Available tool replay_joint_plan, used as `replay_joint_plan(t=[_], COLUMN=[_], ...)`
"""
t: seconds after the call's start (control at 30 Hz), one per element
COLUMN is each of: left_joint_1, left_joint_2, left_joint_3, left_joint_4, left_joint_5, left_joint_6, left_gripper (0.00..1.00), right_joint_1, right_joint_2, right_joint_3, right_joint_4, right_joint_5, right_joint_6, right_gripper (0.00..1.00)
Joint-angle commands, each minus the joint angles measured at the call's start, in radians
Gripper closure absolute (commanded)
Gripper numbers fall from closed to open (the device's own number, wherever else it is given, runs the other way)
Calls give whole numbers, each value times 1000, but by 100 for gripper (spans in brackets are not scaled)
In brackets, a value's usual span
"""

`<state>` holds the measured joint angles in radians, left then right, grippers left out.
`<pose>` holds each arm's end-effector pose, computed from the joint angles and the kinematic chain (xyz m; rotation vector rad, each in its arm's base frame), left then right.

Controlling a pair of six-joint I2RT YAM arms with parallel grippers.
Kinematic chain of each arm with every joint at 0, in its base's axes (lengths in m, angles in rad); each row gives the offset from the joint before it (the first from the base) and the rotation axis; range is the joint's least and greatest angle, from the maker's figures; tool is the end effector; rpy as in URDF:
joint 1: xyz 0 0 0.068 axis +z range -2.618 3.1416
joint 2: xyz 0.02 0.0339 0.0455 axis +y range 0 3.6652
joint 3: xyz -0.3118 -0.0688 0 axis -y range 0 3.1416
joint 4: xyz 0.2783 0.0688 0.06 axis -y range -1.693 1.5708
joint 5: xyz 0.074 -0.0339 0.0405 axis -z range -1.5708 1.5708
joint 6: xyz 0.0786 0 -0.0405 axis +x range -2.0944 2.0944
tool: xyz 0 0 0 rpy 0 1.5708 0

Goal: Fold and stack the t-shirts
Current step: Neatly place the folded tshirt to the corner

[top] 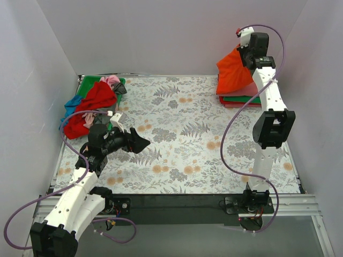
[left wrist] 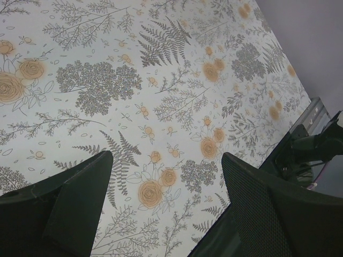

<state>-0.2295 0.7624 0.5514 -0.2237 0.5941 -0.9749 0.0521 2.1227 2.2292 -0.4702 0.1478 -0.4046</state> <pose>0.1900 -0.0896 0.2706 -0.3929 2.1620 -1.3237 0.5954 0.0195 0.4143 -0.3438 1.9183 -0.3771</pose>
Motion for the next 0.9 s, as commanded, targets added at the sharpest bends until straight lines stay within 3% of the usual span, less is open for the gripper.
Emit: replay_joint_plan(t=[0.0, 0.6, 0.67, 0.77, 0.87], left_joint_1=[-5, -11, -11, -13, -13], left_joint_2=[-3, 9, 6, 5, -2], left_joint_3=[-4, -7, -7, -7, -4], left_joint_4=[15, 15, 15, 14, 14], left_joint_5=[4, 3, 4, 3, -5], left_joint_6=[15, 15, 15, 15, 13], left_gripper=[18, 18, 18, 18, 18], right_joint_1=[-17, -43, -41, -41, -41], right_joint_2=[34, 155, 169, 183, 161], right_joint_3=[26, -17, -35, -77, -100], right_joint_4=[104, 275, 295, 370, 418], right_joint_5=[21, 151, 189, 292, 373], right_joint_6=[-45, -175, -192, -227, -237], right_gripper=[99, 99, 86, 40, 25])
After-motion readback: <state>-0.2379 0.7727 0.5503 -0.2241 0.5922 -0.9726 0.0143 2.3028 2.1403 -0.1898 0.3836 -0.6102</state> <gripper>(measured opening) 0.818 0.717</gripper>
